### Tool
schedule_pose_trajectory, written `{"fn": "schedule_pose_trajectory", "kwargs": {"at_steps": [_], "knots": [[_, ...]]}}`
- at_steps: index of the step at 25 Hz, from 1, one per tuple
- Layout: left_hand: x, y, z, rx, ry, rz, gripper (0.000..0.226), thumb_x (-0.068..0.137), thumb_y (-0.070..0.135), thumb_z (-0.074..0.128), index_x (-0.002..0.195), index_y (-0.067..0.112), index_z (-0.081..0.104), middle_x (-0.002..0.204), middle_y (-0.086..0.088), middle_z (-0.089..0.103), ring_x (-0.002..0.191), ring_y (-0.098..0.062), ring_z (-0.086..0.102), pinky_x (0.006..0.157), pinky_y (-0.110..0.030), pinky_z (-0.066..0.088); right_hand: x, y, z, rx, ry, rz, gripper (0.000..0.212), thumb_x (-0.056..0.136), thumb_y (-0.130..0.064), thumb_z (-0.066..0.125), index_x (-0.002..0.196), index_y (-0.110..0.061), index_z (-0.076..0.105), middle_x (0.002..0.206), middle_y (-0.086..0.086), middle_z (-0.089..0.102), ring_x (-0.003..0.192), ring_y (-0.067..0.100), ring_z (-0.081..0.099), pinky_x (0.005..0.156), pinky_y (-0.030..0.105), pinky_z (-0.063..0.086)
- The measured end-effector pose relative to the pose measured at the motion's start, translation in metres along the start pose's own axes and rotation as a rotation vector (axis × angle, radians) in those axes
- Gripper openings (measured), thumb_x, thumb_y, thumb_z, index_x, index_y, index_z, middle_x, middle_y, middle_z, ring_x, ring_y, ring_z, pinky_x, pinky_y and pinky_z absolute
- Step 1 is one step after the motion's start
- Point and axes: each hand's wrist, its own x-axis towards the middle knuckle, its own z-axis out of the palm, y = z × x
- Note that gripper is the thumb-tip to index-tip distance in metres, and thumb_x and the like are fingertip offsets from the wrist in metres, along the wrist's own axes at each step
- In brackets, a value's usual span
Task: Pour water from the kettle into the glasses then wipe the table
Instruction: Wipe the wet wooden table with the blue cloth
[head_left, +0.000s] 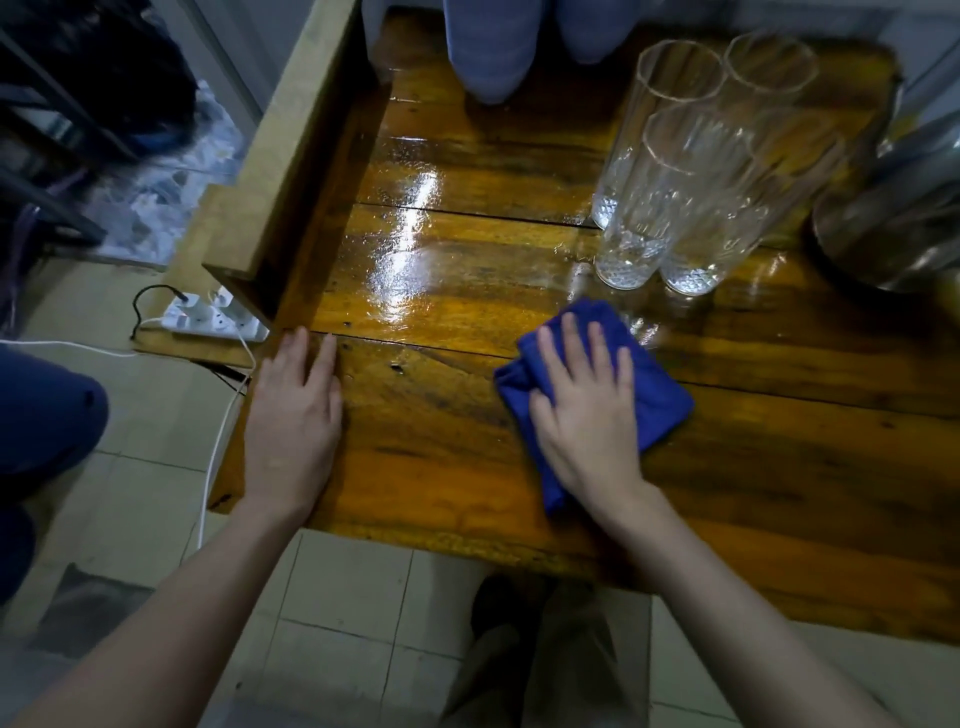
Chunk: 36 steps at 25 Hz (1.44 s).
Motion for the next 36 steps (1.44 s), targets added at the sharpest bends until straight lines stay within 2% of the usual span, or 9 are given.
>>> {"fn": "schedule_pose_trajectory", "kwargs": {"at_steps": [3,6,8,11,15,19,25,30,36], "knots": [[-0.007,0.045,0.008,-0.159,-0.007,0.106,0.046,0.098,0.020,0.038,0.143,0.010,0.041,0.152,-0.011,0.036,0.142,-0.024,0.031,0.117,-0.045,0.024,-0.015,-0.032,0.007,0.024,-0.056,-0.208,0.067,0.087,-0.041,0.031,0.152,-0.023,0.033,0.162,0.005,0.022,0.151,0.027,0.013,0.120,0.053,0.012],[-0.004,0.099,0.014,-0.464,0.018,-0.002,0.044,0.097,0.007,0.043,0.141,0.010,0.045,0.151,-0.005,0.039,0.141,-0.017,0.031,0.117,-0.037,0.025,-0.056,-0.020,0.007,-0.007,-0.119,-0.407,0.069,0.084,-0.040,0.040,0.151,-0.023,0.035,0.162,0.005,0.023,0.151,0.026,0.014,0.118,0.050,0.012],[0.000,0.118,0.020,-0.416,-0.008,0.076,0.045,0.097,0.011,0.043,0.142,0.013,0.044,0.151,-0.004,0.039,0.142,-0.016,0.030,0.118,-0.037,0.022,-0.086,0.014,0.005,-0.041,-0.131,-0.445,0.072,0.084,-0.040,0.044,0.153,-0.025,0.029,0.163,0.003,0.019,0.151,0.024,0.011,0.118,0.047,0.010],[-0.001,0.122,0.030,-0.181,-0.035,0.257,0.048,0.097,0.021,0.034,0.144,0.013,0.040,0.153,-0.007,0.036,0.144,-0.020,0.026,0.119,-0.044,0.016,-0.113,0.080,-0.005,-0.016,-0.102,-0.293,0.071,0.087,-0.039,0.045,0.154,-0.029,0.024,0.164,-0.002,0.013,0.152,0.019,0.008,0.119,0.045,0.011],[-0.001,0.126,0.032,-0.093,-0.044,0.247,0.054,0.095,0.027,0.026,0.146,0.012,0.035,0.154,-0.010,0.032,0.145,-0.023,0.023,0.119,-0.048,0.016,-0.100,0.154,-0.027,0.018,-0.015,0.052,0.064,0.096,-0.051,0.030,0.155,-0.030,0.013,0.165,-0.004,0.008,0.152,0.015,0.004,0.122,0.044,0.007],[-0.001,0.125,0.031,-0.102,-0.034,0.251,0.054,0.095,0.027,0.026,0.146,0.012,0.035,0.154,-0.011,0.032,0.145,-0.023,0.023,0.119,-0.048,0.015,-0.050,0.146,-0.027,-0.032,0.064,0.307,0.072,0.093,-0.060,0.016,0.156,-0.026,0.010,0.165,0.001,0.002,0.152,0.021,-0.001,0.122,0.049,0.004],[-0.002,0.126,0.031,-0.105,-0.027,0.266,0.050,0.095,0.020,0.034,0.144,0.011,0.038,0.153,-0.011,0.035,0.144,-0.023,0.025,0.119,-0.046,0.015,-0.025,0.047,-0.011,0.014,0.026,-0.008,0.064,0.092,-0.046,0.031,0.153,-0.025,0.028,0.163,0.004,0.021,0.150,0.025,0.014,0.121,0.050,0.011],[0.017,0.132,0.019,-0.235,0.046,0.186,0.030,0.090,0.008,0.052,0.119,0.005,0.062,0.128,-0.013,0.060,0.120,-0.026,0.053,0.105,-0.042,0.038,-0.094,0.050,-0.006,-0.021,-0.160,-0.403,0.072,0.088,-0.043,0.043,0.155,-0.027,0.020,0.165,0.001,0.011,0.152,0.020,0.003,0.121,0.043,0.002],[0.031,0.148,0.035,-0.132,0.001,0.220,0.047,0.097,0.022,0.035,0.139,0.004,0.044,0.145,-0.016,0.042,0.137,-0.029,0.035,0.117,-0.047,0.021,-0.096,0.149,-0.026,0.045,-0.012,-0.002,0.063,0.096,-0.044,0.035,0.154,-0.028,0.018,0.164,-0.005,0.011,0.152,0.015,0.007,0.121,0.040,0.008]]}}
